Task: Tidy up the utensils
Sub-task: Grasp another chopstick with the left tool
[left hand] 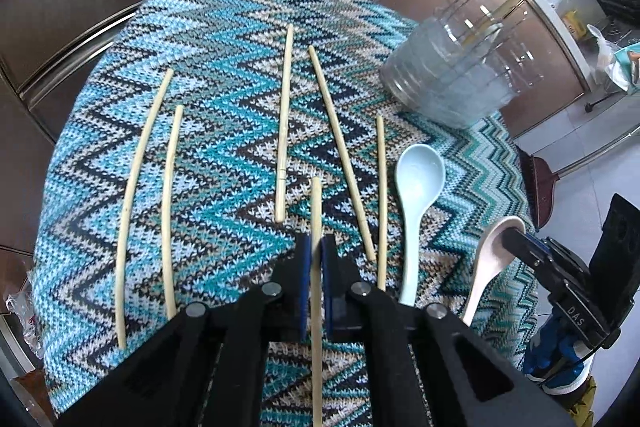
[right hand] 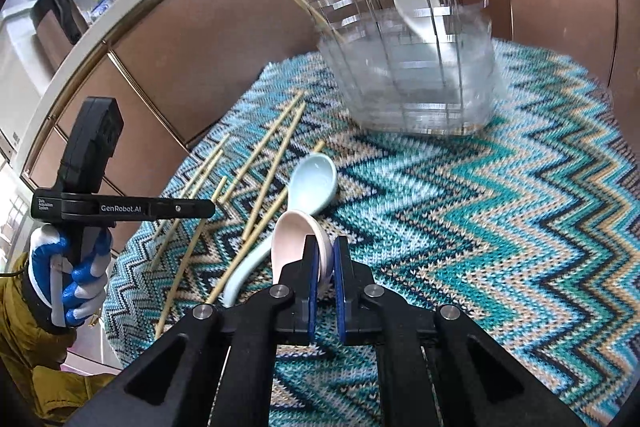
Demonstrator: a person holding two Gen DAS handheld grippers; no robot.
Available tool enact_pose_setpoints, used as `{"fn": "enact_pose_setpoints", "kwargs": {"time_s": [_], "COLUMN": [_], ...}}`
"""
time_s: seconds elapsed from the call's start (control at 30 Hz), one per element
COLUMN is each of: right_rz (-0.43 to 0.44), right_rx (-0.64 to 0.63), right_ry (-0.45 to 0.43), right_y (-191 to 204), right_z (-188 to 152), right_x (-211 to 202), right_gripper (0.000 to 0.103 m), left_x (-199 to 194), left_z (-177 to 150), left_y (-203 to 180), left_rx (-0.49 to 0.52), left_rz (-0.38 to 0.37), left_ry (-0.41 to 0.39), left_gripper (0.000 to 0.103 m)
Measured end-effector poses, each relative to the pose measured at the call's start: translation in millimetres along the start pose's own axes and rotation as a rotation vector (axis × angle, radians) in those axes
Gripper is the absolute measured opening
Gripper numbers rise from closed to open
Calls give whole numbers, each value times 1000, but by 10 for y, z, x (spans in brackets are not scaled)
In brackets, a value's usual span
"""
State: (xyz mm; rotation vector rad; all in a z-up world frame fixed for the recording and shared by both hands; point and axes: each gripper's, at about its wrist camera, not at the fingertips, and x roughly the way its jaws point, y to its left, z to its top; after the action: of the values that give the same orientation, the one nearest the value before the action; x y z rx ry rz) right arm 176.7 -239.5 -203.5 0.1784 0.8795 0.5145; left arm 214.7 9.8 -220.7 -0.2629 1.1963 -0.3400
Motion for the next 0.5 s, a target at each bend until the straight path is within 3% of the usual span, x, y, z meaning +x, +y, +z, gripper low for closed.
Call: {"fn": "enact_pose_setpoints", "kwargs": {"time_s": [0.5], "right_rz": [-45], "right_rx": [-22], "right_ry": [-87], "right_y": [211], "right_z": [-141], "right_x": [-502], "right_gripper": [7], "left_x": [-636], "left_z": [-232], "left_y": [-64], "left_rx": [14], "left_rz": [-39], "left_ry": [-164], "left_gripper": [5]}}
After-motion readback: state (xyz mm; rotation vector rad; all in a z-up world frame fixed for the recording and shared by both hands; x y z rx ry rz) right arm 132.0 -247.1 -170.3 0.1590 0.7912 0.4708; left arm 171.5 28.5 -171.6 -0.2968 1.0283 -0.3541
